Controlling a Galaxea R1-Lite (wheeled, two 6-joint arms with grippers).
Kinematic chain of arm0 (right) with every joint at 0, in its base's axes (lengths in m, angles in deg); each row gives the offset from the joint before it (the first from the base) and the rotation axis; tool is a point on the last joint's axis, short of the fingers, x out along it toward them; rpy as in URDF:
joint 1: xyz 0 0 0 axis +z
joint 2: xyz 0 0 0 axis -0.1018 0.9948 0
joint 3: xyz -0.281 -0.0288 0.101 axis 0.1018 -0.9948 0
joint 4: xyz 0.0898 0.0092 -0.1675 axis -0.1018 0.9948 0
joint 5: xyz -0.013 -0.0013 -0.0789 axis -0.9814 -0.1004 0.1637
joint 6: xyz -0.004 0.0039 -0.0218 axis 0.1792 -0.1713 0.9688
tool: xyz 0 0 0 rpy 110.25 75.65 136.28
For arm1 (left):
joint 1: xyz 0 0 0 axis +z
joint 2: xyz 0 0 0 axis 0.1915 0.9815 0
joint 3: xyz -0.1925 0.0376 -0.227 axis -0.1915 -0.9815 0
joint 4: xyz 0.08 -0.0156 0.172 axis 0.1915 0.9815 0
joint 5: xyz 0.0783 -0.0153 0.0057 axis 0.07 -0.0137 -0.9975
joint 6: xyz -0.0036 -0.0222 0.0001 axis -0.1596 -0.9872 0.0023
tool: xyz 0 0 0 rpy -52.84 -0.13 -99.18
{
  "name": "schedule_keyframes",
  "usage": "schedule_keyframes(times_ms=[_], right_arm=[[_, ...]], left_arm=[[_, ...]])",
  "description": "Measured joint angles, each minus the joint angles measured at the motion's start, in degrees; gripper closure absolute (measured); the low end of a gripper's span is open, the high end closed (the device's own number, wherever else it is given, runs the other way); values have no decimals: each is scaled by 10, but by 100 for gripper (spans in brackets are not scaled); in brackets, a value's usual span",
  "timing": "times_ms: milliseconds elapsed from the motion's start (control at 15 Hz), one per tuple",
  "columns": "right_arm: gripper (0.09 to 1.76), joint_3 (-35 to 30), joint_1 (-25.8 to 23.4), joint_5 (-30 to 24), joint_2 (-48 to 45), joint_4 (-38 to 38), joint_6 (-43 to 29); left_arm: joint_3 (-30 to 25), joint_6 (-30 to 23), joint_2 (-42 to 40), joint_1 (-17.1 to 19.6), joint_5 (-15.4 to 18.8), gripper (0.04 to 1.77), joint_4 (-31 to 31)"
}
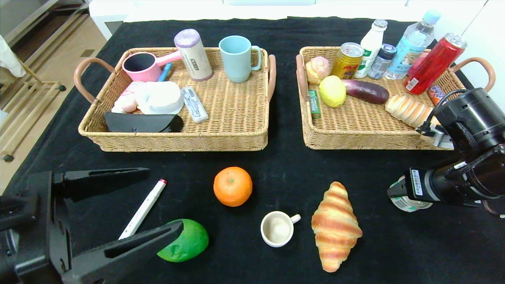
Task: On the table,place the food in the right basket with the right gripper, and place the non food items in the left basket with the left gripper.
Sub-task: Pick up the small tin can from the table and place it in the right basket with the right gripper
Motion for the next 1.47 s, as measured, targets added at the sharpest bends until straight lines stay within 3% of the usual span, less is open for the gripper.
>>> schedule_keyframes(times_ms=[867, 1133, 1467], right_arm=[[69, -3, 8, 0, -10, 4, -1], [70, 1, 32, 14, -43, 6, 0], [70, 74, 44, 54, -77, 45, 19]], left_arm=[[-3, 3, -1, 0, 0, 9, -2], [-4, 3, -1, 0, 0, 9, -1], [-4, 13, -2, 0, 2, 9, -2]])
